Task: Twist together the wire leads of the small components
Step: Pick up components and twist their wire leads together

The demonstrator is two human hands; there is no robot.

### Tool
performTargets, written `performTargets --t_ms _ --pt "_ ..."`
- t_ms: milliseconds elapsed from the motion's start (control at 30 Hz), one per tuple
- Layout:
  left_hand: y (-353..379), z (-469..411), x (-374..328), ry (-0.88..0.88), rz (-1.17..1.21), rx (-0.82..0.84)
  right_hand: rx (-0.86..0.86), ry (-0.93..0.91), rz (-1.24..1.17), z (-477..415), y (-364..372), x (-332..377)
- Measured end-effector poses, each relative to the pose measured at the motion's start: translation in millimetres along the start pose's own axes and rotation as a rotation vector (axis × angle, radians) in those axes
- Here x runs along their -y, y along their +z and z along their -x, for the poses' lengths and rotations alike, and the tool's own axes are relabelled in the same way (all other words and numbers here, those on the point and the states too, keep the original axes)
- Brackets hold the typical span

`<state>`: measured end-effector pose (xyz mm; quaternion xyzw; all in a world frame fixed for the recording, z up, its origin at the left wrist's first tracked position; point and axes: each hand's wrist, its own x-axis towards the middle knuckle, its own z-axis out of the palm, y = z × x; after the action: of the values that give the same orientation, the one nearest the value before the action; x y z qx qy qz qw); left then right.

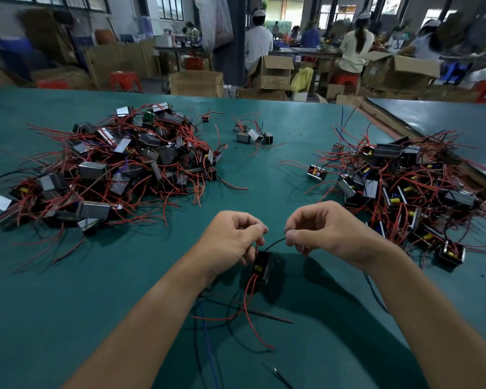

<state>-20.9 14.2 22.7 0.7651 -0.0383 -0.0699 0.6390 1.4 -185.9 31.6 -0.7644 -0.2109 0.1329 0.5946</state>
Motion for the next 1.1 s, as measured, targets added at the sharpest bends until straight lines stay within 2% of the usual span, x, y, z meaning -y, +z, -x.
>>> performTargets --t_ms 133,233,467,700,800,867,967,1033,1100 --pt "-0.7 1.7 -2.8 -0.026 0.062 0.048 -0.152 -0.072 -0.052 -2.1 3.1 -0.4" --pt "0.3 2.9 -3.4 -0.038 0.044 0.09 -0.204 -0.067 -0.053 -3.6 4.7 -0.5" --pt "-0.1 1.8 -0.4 -0.042 0.011 0.153 -0.172 0.028 -0.015 -7.3 8.2 -2.3" --pt "1.3 1.3 4.6 -0.074 -0.011 0.238 -0.056 0.12 0.001 -4.4 10.9 -1.3" --pt "0.5 0.1 5.9 -0.049 -0.037 0.191 -0.001 0.145 -0.005 -2.0 9.3 -0.6" --pt "-0.1 -3.4 9.4 -0.023 -0.109 0.068 0.044 0.161 -0.009 -0.7 8.4 0.4" --pt "-3.1 -8.9 16.4 0.051 -0.353 -0.065 0.082 0.182 -0.007 -0.3 8.1 0.2" --pt "-6.3 -7.4 17.1 0.09 -0.573 -0.054 0.086 0.188 -0.002 -0.6 8.0 0.2" --pt "-8.6 -6.0 16.7 0.104 -0.691 0.015 0.084 0.188 0.008 -1.3 7.7 0.4"
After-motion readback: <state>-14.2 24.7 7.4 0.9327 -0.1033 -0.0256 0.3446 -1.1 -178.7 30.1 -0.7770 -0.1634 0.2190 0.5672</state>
